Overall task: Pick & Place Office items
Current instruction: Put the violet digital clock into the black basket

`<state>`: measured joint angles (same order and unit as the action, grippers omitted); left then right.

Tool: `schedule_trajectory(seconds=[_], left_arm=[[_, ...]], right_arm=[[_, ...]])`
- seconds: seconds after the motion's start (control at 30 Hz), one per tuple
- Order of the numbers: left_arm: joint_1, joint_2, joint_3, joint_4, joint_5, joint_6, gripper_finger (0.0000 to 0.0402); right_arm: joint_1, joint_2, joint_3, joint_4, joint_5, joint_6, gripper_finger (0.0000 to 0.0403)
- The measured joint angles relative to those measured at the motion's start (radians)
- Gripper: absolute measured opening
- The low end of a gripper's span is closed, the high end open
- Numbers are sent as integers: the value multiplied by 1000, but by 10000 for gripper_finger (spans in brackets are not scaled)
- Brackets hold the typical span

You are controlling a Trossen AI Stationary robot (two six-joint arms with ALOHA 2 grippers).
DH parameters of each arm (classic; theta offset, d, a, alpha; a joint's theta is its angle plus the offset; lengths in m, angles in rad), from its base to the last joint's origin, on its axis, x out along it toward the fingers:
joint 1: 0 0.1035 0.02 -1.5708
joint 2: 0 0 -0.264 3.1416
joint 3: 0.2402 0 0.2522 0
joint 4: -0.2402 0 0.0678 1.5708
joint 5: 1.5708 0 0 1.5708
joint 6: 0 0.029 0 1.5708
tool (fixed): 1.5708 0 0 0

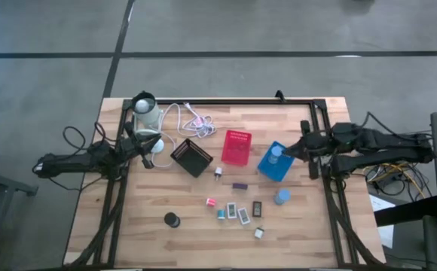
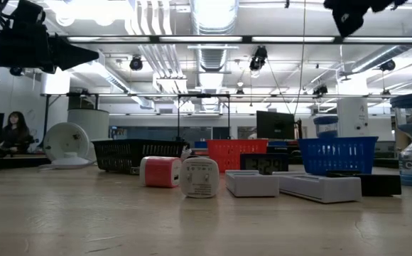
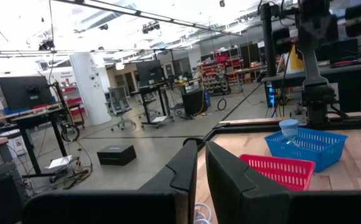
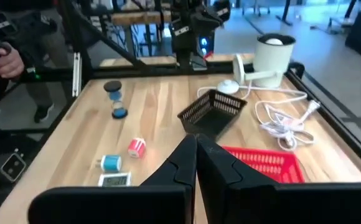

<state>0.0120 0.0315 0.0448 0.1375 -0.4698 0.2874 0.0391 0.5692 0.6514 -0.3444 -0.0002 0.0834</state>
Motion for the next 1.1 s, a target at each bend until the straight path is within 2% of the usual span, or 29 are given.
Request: schedule_trajectory(seconds=[0.17,0.37,0.5,0.63,0.87,1.0,1.1], left_arm=[[0,0,0,0,-1,0,39],[0,0,0,0,-2,-1,39],[0,0,0,0,-2,0,39],[0,0,0,2,-3,9,39],[1,0,0,10,-3,17,39],[1,0,0,7,-3,6,39],[1,0,0,-31,0,-8,39]], right_arm=[[-1,-56,-172,215,-7,-39,8],[-9,-202,-329,385,-4,-59,8],[-9,-301,-398,390,-21,-26,8],[-8,-376,-448,417,-88,-29,8],[-9,-466,-568,486,-2,-45,8],[-9,-495,-644,550,2,-63,8],[-13,-504,-639,536,31,-60,8]])
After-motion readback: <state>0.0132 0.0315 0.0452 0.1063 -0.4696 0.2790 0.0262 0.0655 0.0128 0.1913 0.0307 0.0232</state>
